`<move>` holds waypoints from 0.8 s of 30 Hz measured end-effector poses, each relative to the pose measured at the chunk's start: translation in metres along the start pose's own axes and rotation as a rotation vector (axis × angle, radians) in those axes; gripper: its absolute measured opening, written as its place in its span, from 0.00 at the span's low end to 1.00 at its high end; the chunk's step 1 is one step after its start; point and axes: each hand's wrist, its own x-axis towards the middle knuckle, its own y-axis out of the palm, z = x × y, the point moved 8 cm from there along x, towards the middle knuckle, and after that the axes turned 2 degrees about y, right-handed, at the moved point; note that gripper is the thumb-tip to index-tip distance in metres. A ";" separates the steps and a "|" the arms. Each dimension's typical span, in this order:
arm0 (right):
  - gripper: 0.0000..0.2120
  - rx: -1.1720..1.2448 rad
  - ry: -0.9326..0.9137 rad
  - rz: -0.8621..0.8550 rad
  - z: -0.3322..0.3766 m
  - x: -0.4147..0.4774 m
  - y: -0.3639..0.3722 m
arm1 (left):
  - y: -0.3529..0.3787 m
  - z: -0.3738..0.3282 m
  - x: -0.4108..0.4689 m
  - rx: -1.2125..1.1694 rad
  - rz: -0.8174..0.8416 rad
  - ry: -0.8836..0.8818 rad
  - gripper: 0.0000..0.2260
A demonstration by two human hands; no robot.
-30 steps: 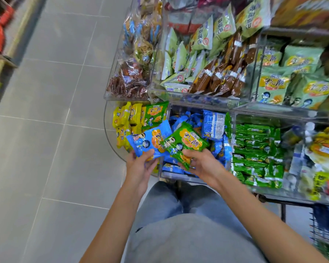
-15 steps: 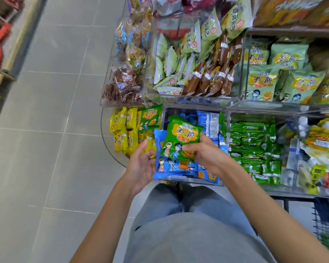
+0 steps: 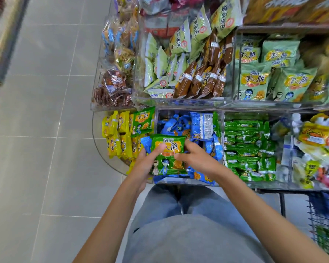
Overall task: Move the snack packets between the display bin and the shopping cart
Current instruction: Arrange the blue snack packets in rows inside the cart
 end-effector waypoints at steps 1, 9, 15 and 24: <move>0.22 -0.044 0.008 0.015 -0.002 0.004 -0.002 | -0.001 0.001 0.004 0.011 -0.019 -0.001 0.29; 0.39 -0.801 -0.100 -0.636 -0.015 0.049 -0.091 | -0.018 0.010 0.026 0.028 -0.145 -0.092 0.41; 0.41 -1.049 -0.096 -0.544 -0.038 0.081 -0.097 | -0.021 0.011 0.035 -0.022 -0.138 -0.066 0.36; 0.16 -0.559 -0.532 -0.802 0.019 0.013 -0.113 | -0.030 0.003 0.036 0.002 -0.188 0.026 0.24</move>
